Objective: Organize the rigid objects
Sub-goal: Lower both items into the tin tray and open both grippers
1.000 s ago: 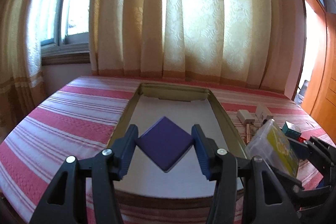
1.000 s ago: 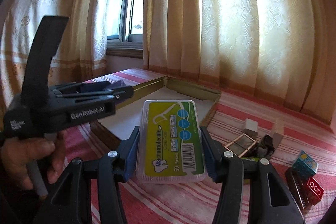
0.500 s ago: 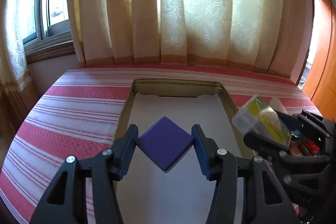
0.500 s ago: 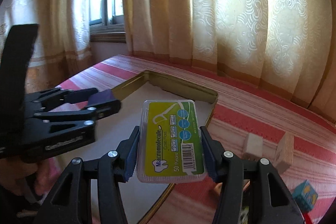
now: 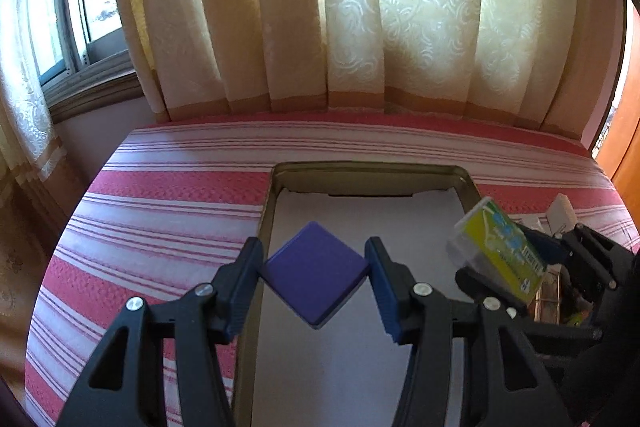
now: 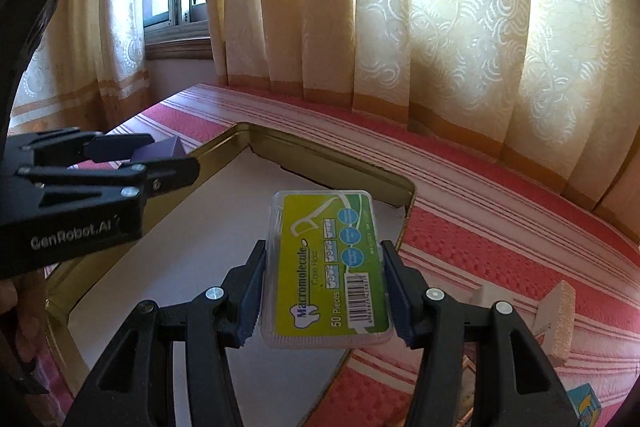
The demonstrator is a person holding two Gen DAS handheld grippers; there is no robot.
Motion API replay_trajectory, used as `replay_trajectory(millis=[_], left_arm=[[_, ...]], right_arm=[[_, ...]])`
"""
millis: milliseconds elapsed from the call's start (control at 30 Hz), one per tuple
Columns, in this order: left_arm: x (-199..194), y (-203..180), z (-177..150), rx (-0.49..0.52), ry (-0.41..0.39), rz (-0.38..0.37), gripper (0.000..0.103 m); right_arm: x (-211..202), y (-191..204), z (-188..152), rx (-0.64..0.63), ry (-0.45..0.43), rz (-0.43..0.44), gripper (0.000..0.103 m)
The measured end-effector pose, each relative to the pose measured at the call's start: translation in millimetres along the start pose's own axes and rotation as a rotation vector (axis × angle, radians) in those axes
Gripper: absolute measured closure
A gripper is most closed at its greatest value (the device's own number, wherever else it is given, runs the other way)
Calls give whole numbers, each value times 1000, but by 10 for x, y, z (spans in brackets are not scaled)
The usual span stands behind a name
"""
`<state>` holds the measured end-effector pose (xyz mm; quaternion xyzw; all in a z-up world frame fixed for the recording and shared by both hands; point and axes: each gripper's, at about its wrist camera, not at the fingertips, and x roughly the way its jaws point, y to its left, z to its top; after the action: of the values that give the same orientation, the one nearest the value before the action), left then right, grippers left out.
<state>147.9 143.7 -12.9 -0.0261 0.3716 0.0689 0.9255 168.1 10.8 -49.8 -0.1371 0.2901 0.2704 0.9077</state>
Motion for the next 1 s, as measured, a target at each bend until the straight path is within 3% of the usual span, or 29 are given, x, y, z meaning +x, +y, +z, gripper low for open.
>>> replay_trajectory(millis=[133,200,267,433,500,567,700,867,1000], left_arm=[[129,-32,34,13,19,25,50],[184,-40,33,13,26,42,34],[187,-41,0,11,19,57,26],[-85,9,-103,-18,-66,35,23],[-232,33,-166,-36,-110,21,11],[-428,3,-300,-42,-171,14,8],[-653,-213,-588,-43,-223,-51,8],[-783,-739,-973,-11,-232,-167,3],[-818,-1131,-1135,34,-227,-214,3]], right_arm=[[53,38,15,-9,-2,-1,47],[92,58,27,-20,1,-21,39],[117,52,29,-22,14,-23,34],[-64,-84,-60,21,-11,12,29],[-239,-156,-187,29,-21,27,29],[-392,-214,-310,45,-33,36,29],[-838,-373,-682,82,-89,55,28],[-1431,-698,-1253,146,-181,-53,22],[-1709,-1034,-1584,233,-194,-122,21]])
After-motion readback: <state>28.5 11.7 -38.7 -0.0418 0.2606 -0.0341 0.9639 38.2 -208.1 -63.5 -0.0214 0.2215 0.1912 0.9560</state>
